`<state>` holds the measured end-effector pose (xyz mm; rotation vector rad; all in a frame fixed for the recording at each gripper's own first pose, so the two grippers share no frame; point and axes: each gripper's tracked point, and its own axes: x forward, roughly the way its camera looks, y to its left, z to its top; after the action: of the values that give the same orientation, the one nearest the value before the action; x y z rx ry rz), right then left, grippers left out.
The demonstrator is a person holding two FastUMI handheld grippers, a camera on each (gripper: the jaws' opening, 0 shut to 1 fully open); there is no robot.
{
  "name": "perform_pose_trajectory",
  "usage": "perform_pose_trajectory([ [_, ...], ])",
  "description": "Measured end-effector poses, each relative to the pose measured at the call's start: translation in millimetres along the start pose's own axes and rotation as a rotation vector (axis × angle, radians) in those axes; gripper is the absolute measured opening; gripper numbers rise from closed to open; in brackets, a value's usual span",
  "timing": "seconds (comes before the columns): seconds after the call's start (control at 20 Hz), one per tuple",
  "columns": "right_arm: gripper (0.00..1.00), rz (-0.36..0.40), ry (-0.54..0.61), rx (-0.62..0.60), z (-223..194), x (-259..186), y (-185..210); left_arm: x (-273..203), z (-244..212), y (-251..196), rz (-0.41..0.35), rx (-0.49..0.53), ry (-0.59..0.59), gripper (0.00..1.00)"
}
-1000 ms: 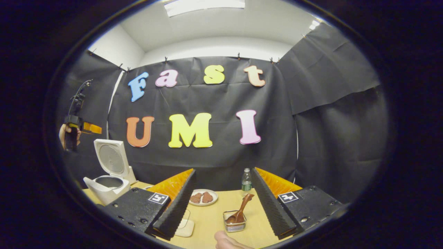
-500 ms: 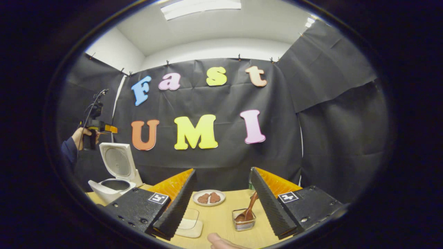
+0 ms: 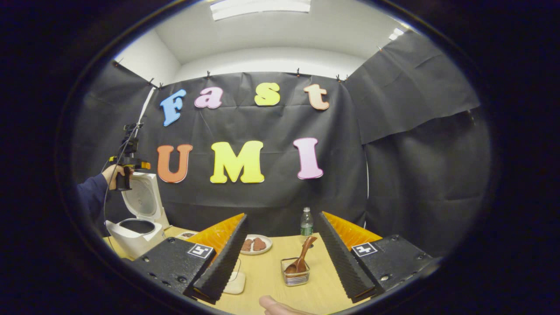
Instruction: Close the left gripper, press the button to open the rice cooker; take a wooden spoon from the chopstick holder with the right hand, scoop a spoonful of rice and pour it into the rice cooker, then put the wooden spoon back into the chopstick holder.
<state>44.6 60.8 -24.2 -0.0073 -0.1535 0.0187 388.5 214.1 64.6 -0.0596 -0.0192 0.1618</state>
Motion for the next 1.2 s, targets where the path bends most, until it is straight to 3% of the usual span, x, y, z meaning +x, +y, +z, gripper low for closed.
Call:
perform_pose_trajectory([
  [0.15,0.99,0.002,-0.005,0.003,1.1,-6.6,1.6,-1.7,-17.5,2.4,0.029,0.041,0.069,0.91],
  [0.2,0.96,0.010,0.001,0.007,-1.1,-7.8,3.5,0.6,-15.3,4.5,0.023,0.043,0.051,0.97],
  [0.35,0.96,0.014,0.015,0.018,-5.5,-9.9,2.0,-11.4,-20.7,4.8,0.031,0.040,0.078,0.99],
  [0.95,1.00,0.062,0.044,0.070,-15.2,-31.9,12.6,-74.9,-38.4,-4.1,-0.015,0.039,0.118,0.99],
  [1.2,0.99,0.077,0.021,0.083,-10.7,-45.9,13.7,-98.2,-69.7,0.8,0.003,0.021,0.181,0.98],
])
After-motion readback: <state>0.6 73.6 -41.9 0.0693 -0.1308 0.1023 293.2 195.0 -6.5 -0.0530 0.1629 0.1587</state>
